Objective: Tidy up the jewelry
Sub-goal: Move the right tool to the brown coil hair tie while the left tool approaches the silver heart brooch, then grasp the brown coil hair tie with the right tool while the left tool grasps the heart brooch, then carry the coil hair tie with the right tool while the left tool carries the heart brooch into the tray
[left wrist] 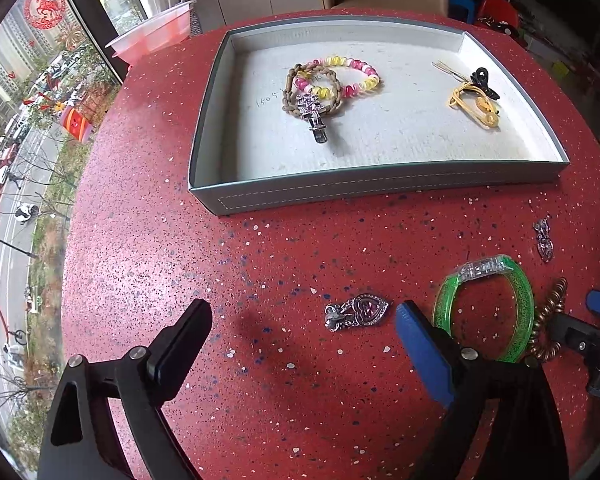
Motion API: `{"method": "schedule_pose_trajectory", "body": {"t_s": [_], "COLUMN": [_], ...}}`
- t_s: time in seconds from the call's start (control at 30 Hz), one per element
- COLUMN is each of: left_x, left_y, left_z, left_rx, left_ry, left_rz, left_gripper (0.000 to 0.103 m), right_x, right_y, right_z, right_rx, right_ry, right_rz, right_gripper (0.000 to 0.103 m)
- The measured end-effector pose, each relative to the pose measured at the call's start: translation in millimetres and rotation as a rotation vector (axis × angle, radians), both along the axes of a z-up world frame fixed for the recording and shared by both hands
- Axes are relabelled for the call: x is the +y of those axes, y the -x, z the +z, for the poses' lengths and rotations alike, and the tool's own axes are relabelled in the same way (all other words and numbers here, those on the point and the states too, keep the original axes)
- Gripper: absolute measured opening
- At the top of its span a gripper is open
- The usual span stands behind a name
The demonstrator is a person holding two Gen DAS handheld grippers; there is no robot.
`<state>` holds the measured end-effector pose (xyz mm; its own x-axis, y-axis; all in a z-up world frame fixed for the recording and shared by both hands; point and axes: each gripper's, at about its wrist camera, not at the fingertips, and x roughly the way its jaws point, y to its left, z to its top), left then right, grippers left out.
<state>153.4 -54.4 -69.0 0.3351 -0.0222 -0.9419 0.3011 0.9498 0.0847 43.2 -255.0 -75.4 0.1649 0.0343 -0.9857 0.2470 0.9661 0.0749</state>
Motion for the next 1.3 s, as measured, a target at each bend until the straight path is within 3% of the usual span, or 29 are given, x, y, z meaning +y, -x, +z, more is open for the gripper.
{"method": "schedule_pose_trajectory", "body": {"t_s": [0.1,0.13,0.33,0.67,0.83,0.93,1.03,1.1,1.3], "left_x": [-6,-7,-14,-22,-17,-15,-10,-6,6], "left_y": [3,4,16,26,22,22,22,20,19], "left_z": [-2,-1,-1,2,0,1,1,1,7], "left_rx": [0.003,0.002,0.003,0.018,0.025,0.03,0.039,0.051,0.066], "left_ry": [-0.005,-0.009,0.005,0.022,0.028,0.032,0.049,0.068,0.139], "left_rz": [-0.018,-0.026,-0.066,-0.08,-0.071,-0.054,-0.04,-0.032,0.005], "left_gripper": [0.1,0.094,0.081,0.056,0.052,0.052,0.043,0.029,0.027], "right_x": [9,11,28,53,70,77,69,61,25], "right_y": [-2,-1,2,-4,-4,-2,0,1,8], "right_z": [-2,-2,-2,5,10,12,10,12,25], "right_rx": [0.005,0.006,-0.012,-0.033,-0.037,-0.043,-0.05,-0.058,-0.079], "right_ry": [0.032,0.046,0.099,0.095,0.09,0.082,0.055,0.022,-0.079], "right_rz": [0.028,0.04,0.115,0.191,0.221,0.229,0.209,0.185,0.125], "right_gripper": [0.08,0.079,0.067,0.041,0.028,0.014,0.013,0.013,0.013]}}
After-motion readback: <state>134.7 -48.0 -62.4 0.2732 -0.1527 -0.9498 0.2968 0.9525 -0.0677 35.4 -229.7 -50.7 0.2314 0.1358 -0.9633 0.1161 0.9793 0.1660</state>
